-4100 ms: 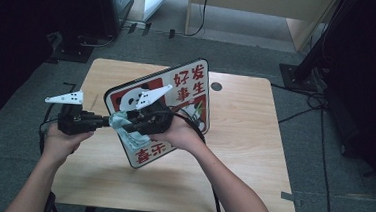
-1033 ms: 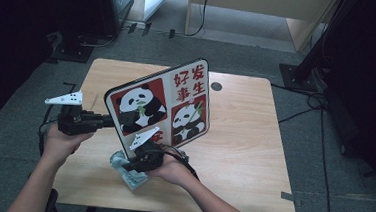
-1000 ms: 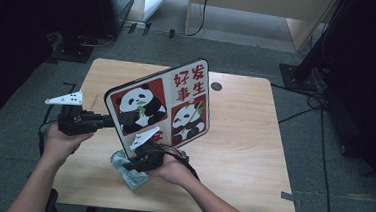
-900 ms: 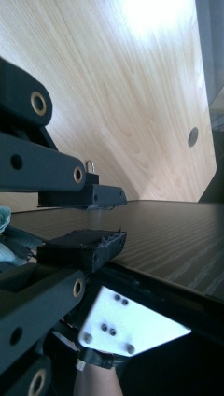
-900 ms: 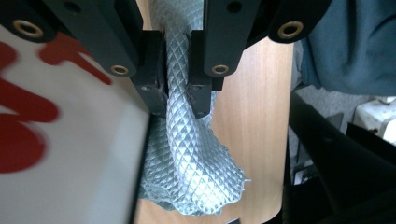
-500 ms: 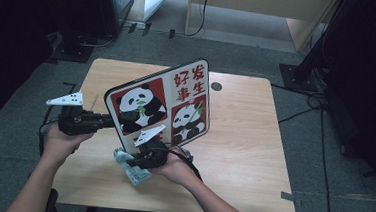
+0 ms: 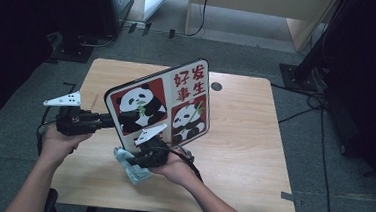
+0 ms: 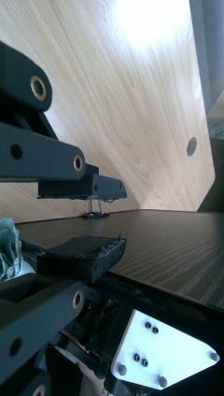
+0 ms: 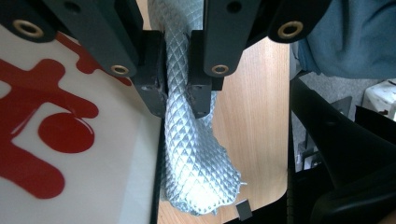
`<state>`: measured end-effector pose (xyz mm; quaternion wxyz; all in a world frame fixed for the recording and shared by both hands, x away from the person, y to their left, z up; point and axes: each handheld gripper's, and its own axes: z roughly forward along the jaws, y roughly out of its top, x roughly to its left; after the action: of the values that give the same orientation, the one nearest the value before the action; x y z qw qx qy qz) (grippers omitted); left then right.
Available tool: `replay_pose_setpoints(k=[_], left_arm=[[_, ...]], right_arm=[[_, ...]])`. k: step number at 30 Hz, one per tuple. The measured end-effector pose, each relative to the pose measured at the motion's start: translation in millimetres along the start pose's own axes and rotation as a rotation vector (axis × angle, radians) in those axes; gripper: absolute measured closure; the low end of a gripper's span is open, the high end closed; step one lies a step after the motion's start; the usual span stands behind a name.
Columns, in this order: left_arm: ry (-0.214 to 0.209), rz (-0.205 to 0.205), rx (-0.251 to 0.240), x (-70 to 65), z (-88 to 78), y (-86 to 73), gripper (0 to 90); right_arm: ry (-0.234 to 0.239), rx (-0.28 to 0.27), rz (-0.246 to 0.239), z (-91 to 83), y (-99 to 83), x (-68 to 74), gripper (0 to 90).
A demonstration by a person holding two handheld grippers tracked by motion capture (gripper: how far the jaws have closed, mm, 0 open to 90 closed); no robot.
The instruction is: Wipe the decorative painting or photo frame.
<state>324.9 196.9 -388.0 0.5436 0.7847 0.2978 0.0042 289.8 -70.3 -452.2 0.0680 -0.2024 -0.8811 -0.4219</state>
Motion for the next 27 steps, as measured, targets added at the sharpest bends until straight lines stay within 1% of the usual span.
replay_pose_setpoints(k=[2, 4, 6, 10, 14, 16, 20, 24, 27], left_arm=[[-0.002, -0.001, -0.001, 1.4, -1.1, -0.9, 69.0], [-0.011, -0.006, -0.001, 2.5, -1.3, -1.6, 67.2], [-0.010, -0.004, -0.002, 3.0, -1.6, -2.3, 66.3], [0.000, 0.001, 0.018, 5.3, -1.3, -4.0, 64.9], [0.010, 0.007, 0.023, 6.2, -2.2, -6.1, 63.4], [0.013, 0.010, 0.018, 7.8, -3.3, -7.2, 62.9], [0.017, 0.010, 0.016, 11.6, -2.7, -10.8, 60.0], [0.025, 0.020, 0.024, 13.5, -2.4, -13.4, 58.6], [0.027, 0.021, 0.010, 14.4, -4.7, -14.1, 57.9]], right_arm=[[0.000, 0.000, 0.006, -0.5, 0.1, 0.1, 80.9], [0.000, 0.000, 0.002, -0.7, 0.3, -0.2, 80.9], [0.000, -0.002, 0.003, -1.1, 0.7, -0.2, 80.9], [0.000, -0.001, 0.009, -1.4, 1.2, -0.4, 80.9], [0.000, 0.002, 0.017, -1.6, 1.6, -0.4, 80.9], [0.002, 0.007, 0.029, -1.6, 2.4, -0.1, 81.0], [-0.003, 0.010, 0.030, -2.8, 3.5, 0.4, 81.0], [-0.007, 0.003, 0.028, -3.8, 4.6, 0.2, 81.0], [-0.011, -0.001, 0.030, -4.4, 6.5, 0.7, 81.0]])
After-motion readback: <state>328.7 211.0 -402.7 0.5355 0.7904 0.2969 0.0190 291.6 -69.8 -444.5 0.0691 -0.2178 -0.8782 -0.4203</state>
